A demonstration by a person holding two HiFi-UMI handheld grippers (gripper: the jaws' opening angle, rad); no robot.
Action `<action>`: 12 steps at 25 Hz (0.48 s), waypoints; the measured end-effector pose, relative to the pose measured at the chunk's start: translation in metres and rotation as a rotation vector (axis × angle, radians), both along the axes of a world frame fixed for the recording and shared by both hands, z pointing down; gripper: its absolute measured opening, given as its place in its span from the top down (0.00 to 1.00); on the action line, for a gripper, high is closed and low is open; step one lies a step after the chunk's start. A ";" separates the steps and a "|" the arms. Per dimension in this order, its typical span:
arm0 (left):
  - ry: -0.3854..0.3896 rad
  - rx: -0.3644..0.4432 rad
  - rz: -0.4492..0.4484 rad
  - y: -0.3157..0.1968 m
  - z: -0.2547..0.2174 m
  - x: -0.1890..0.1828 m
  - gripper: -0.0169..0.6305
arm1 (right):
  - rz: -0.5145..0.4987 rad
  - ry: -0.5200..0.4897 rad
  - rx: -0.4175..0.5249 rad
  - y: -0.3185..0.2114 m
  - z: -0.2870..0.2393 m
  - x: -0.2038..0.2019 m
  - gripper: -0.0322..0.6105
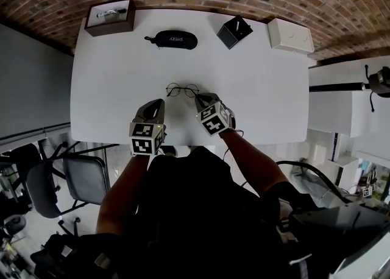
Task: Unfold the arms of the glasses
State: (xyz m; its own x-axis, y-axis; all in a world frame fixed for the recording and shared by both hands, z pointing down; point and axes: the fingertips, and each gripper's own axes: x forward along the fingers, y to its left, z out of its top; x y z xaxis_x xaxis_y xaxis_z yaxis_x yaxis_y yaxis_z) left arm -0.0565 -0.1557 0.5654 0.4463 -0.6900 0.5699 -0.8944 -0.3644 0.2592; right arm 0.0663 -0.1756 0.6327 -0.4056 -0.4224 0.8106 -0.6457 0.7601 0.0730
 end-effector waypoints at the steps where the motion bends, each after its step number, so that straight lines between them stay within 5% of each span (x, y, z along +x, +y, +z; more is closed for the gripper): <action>1: 0.003 0.004 -0.001 0.000 -0.001 0.000 0.96 | -0.014 0.013 0.010 0.000 -0.003 0.000 0.92; 8: -0.010 0.011 0.012 0.002 -0.004 0.000 0.96 | -0.135 0.134 0.067 0.002 -0.020 -0.004 0.92; 12: -0.005 0.020 0.020 0.002 -0.009 0.002 0.96 | -0.122 0.114 0.058 -0.001 -0.029 -0.007 0.92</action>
